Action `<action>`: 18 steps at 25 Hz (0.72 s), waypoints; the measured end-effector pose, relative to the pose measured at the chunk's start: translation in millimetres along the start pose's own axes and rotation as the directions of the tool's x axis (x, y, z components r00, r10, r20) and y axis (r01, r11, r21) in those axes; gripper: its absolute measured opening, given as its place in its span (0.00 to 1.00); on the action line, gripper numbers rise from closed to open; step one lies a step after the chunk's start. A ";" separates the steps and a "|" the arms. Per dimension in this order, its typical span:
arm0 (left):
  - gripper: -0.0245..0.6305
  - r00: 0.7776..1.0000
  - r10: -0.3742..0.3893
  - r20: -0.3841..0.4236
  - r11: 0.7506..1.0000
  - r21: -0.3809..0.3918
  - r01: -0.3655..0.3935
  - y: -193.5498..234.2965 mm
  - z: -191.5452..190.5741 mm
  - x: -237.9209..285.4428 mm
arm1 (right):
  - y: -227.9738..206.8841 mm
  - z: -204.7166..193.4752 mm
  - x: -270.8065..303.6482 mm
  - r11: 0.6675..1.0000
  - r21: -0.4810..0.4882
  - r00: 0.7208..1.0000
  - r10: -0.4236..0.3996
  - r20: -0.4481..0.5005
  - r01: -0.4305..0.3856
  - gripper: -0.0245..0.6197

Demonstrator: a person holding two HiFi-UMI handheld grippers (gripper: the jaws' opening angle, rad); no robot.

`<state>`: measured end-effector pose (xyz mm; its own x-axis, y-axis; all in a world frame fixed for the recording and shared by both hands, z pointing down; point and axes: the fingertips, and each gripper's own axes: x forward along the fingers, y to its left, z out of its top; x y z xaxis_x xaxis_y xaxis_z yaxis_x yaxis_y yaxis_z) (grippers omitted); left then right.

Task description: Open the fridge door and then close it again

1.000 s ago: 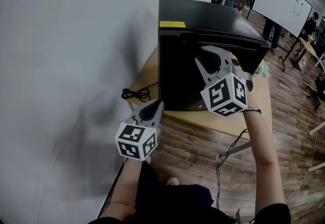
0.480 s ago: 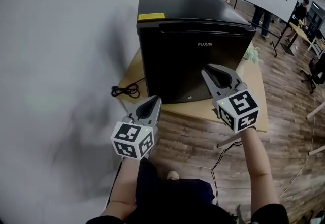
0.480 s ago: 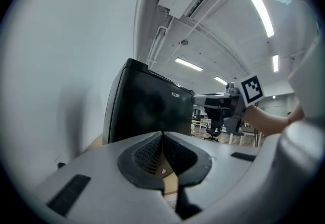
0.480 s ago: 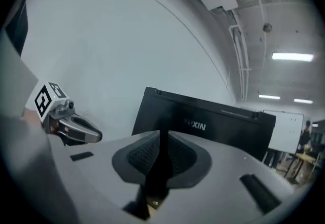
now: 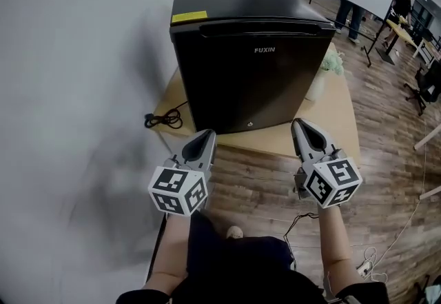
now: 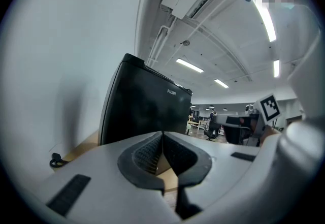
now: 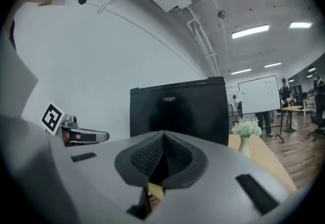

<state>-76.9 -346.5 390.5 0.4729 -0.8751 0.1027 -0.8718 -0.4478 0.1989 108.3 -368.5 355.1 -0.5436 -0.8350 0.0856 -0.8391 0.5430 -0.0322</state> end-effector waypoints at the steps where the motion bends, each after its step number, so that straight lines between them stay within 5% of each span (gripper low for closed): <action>1: 0.05 1.000 0.000 0.003 1.000 -0.010 0.000 -2.0 -2.2 -0.5 | -0.7 -3.7 -3.8 1.000 0.025 1.000 -0.010 0.007 0.010 0.02; 10: 0.05 1.000 0.017 -0.009 0.999 -0.027 -0.017 -11.7 -26.7 -9.3 | 0.4 -36.5 -27.6 0.990 0.101 0.994 -0.104 0.016 0.102 0.02; 18: 0.05 0.999 0.026 -0.026 1.000 0.008 -0.026 -15.1 -36.2 -9.7 | 3.8 -56.7 -26.8 0.984 0.150 0.995 -0.095 -0.018 0.096 0.02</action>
<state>-63.7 -324.6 421.8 0.4532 -0.8813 0.1336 -0.8847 -0.4265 0.1880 120.8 -339.0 409.1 -0.4613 -0.8809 0.1062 -0.8810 0.4405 -0.1727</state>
